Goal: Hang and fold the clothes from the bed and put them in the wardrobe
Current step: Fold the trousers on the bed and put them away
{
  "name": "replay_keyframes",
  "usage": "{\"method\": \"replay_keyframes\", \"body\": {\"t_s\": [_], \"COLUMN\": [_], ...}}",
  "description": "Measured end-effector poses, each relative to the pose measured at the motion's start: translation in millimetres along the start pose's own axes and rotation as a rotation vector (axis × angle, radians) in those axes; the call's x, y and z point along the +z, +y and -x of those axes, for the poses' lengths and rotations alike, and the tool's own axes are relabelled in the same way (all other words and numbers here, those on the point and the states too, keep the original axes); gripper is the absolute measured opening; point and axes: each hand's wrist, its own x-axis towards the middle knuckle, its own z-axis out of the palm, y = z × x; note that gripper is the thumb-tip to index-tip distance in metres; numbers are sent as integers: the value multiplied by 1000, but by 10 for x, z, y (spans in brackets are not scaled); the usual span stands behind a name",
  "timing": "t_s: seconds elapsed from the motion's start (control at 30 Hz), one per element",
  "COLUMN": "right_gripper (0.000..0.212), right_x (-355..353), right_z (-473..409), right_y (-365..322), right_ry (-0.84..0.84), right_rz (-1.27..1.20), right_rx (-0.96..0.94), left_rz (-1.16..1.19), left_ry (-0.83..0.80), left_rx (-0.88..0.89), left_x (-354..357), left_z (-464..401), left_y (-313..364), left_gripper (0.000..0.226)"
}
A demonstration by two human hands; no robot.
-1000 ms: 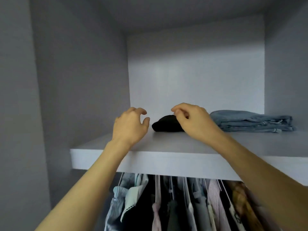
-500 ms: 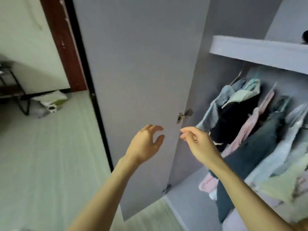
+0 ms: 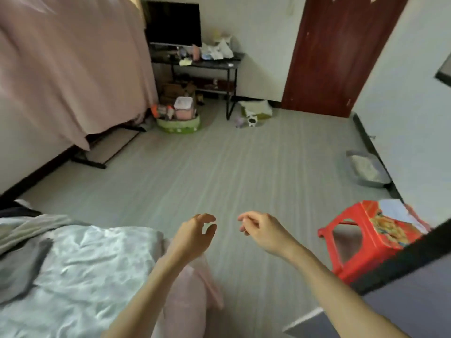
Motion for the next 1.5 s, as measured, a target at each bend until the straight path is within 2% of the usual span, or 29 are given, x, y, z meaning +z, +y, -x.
{"method": "replay_keyframes", "body": {"t_s": [0.17, 0.43, 0.57, 0.7, 0.87, 1.03, 1.17, 1.37, 1.5], "right_gripper": [26, 23, 19, 20, 22, 24, 23, 28, 29], "right_x": [390, 509, 565, 624, 923, 1521, 2086, 3274, 3911], "right_z": [-1039, -2685, -3671, -4302, -4755, -5051, -5352, -5792, -5933], "right_y": [-501, -748, -982, -1183, -1545, -2030, -2432, -3420, -4042], "right_ry": [-151, -268, -372, -486, -621, -792, -871, -996, -1076], "right_rz": [-2, -10, 27, 80, 133, 162, 197, 382, 376], "right_rx": [-62, -144, -250, -308, -398, -549, -602, -730, -791], "left_rz": [-33, -14, 18, 68, 148, 199, 277, 406, 447], "left_ry": [121, 243, 403, 521, 664, 766, 882, 996, 1120], "left_rx": [-179, -334, -476, -545, -686, -878, -961, -1105, -1232], "left_x": [-557, -933, -1129, -1287, -1362, -1646, -1952, -2435, -2864], "left_z": [-504, -1425, -2062, -2526, -2630, -2582, -2649, -2542, -2331], "left_y": [-625, -1018, -1210, -1199, -1332, -1901, -2544, -3596, -4140], "left_gripper": [28, 29, 30, 30, 27, 29, 28, 24, 24]}}
